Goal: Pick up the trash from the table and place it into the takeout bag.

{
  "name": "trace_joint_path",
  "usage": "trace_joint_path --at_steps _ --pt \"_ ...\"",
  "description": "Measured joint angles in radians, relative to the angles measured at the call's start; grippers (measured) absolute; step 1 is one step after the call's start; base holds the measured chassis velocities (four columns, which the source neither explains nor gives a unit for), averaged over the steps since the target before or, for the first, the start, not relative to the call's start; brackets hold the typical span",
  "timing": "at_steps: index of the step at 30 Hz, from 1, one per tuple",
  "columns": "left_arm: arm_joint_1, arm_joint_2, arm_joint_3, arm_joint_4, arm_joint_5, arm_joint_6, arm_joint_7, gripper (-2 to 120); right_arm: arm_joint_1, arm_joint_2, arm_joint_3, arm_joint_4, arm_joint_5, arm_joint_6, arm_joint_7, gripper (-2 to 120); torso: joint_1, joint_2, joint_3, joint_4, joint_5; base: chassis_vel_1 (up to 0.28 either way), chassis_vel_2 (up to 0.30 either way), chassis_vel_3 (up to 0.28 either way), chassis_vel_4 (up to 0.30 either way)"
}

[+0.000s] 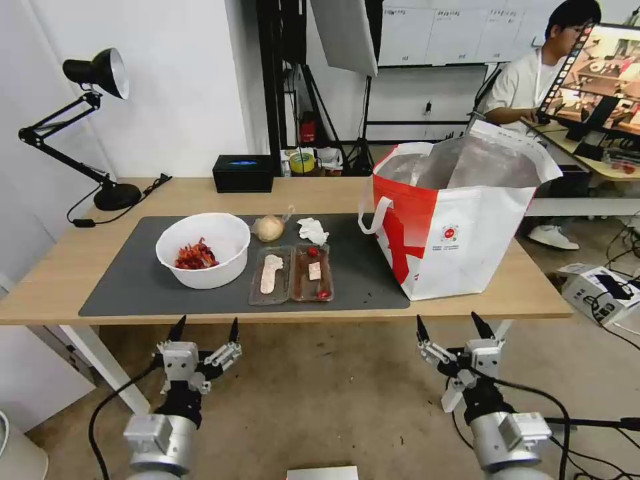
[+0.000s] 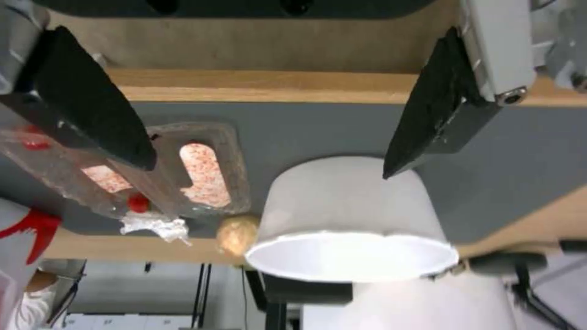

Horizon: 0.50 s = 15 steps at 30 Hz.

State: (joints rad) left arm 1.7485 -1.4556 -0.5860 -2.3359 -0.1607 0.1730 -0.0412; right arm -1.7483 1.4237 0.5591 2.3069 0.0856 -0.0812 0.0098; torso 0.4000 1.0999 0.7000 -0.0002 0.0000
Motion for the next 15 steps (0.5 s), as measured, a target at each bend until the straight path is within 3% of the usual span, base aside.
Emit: trace_joint_path --at_steps 1,3,5,7,9,11,13,15 --pt "0.000 0.000 0.000 0.000 0.000 0.000 0.000 100 0.000 0.000 0.000 0.000 0.000 0.000 0.000 100 0.000 0.000 0.000 0.0000 0.0000 0.000 0.000 0.000 0.000" --pt "-0.029 0.026 -0.021 -0.022 -0.092 0.100 -0.024 100 0.049 -0.070 0.012 0.011 0.087 -0.085 0.013 100 0.000 0.000 0.000 0.0002 0.0001 0.000 0.000 0.000 0.000" --pt "-0.035 0.030 -0.025 -0.026 -0.110 0.119 -0.029 100 0.057 -0.082 0.014 0.012 0.102 -0.100 0.015 100 0.000 0.000 0.000 0.0002 0.0000 0.000 0.000 0.000 0.000" --pt "-0.061 0.053 -0.044 -0.045 -0.192 0.209 -0.051 100 0.108 -0.152 0.026 0.023 0.190 -0.188 0.028 100 0.000 0.000 0.000 0.0002 0.0001 0.000 0.000 0.000 0.000" --pt "-0.067 0.059 -0.048 -0.049 -0.210 0.228 -0.055 100 0.116 -0.165 0.027 0.025 0.205 -0.203 0.030 100 0.000 0.000 0.000 0.0002 0.0000 0.000 0.000 0.000 0.000" --pt "-0.093 0.081 -0.067 -0.069 -0.291 0.317 -0.077 100 0.167 -0.235 0.039 0.037 0.293 -0.289 0.044 100 0.000 0.000 0.000 0.0002 0.0001 0.000 0.000 0.000 0.000" --pt "-0.097 0.084 -0.069 -0.071 -0.302 0.330 -0.080 100 0.174 -0.245 0.041 0.038 0.305 -0.301 0.046 100 0.000 0.000 0.000 0.0002 0.0000 0.000 0.000 0.000 0.000" --pt "-0.129 0.111 -0.086 -0.087 -0.394 0.417 -0.103 100 0.229 -0.323 0.054 0.050 0.402 -0.396 0.060 100 0.000 0.000 0.000 0.0003 0.0004 0.000 0.000 0.000 0.000"
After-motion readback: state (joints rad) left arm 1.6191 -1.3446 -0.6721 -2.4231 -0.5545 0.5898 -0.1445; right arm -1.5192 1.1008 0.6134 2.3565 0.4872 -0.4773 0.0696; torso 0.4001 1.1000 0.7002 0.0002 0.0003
